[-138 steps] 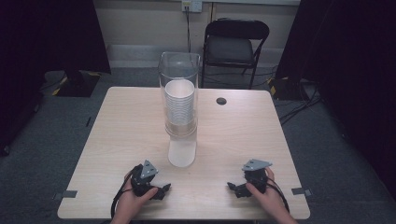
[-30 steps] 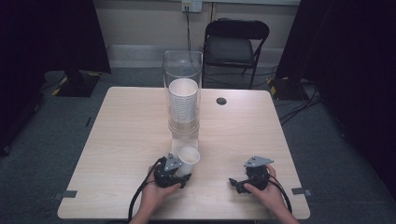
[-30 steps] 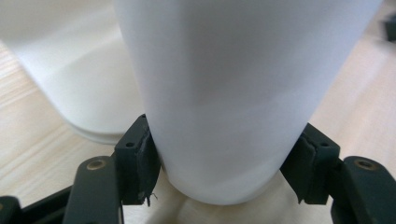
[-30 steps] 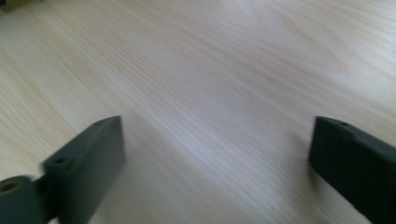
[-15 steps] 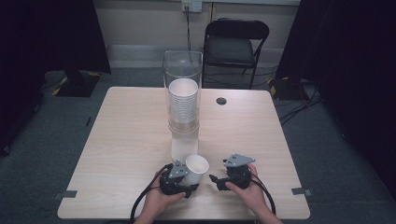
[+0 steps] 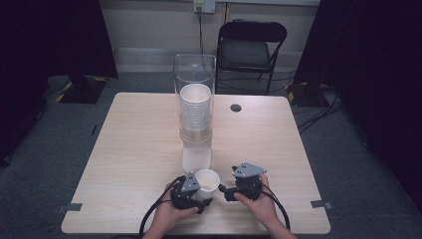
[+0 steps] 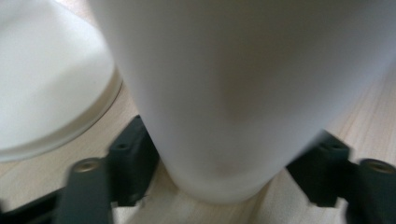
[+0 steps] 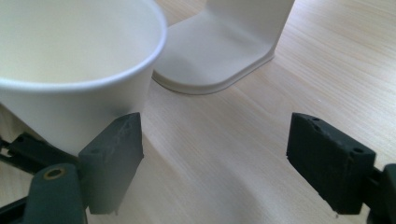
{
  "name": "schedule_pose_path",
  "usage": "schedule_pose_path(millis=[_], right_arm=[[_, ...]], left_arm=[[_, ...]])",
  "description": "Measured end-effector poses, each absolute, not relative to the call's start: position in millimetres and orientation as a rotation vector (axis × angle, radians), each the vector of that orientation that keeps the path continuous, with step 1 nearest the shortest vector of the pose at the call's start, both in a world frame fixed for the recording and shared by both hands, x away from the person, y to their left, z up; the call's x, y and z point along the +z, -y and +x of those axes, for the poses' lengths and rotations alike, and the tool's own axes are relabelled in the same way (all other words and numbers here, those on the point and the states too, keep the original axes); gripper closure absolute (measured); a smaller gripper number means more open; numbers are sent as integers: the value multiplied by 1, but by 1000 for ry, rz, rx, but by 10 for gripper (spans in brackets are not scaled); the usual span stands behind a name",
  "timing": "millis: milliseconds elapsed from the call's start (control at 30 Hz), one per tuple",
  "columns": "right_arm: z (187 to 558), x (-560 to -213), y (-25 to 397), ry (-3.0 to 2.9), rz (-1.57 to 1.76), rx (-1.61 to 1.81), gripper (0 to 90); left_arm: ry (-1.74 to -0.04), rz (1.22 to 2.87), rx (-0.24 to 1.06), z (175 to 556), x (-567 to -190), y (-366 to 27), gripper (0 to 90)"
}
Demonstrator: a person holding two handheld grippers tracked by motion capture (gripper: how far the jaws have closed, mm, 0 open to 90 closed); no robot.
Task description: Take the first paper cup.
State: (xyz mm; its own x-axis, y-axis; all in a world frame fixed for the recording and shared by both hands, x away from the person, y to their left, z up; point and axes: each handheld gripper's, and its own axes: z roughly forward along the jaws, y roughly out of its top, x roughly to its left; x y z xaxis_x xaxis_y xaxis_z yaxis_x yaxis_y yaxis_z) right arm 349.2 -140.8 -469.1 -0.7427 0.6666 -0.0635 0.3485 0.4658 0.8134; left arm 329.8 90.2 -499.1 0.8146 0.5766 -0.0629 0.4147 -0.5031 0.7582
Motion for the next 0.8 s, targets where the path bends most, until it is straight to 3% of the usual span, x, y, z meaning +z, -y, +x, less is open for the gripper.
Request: schedule_pose_path(millis=[100,400,800], right_arm=[[349,-471,143,-2360,859,1155,183],[352,-477,158,-2365,912,1127,181],[355,-483,162,-2393,923,1067,181]], left_arm=[[-723,2181,262,330,-498,-96,320],[-808,2178,328,340,-497,-132,321],[-1083,2045,455,361,-500,-204,316]])
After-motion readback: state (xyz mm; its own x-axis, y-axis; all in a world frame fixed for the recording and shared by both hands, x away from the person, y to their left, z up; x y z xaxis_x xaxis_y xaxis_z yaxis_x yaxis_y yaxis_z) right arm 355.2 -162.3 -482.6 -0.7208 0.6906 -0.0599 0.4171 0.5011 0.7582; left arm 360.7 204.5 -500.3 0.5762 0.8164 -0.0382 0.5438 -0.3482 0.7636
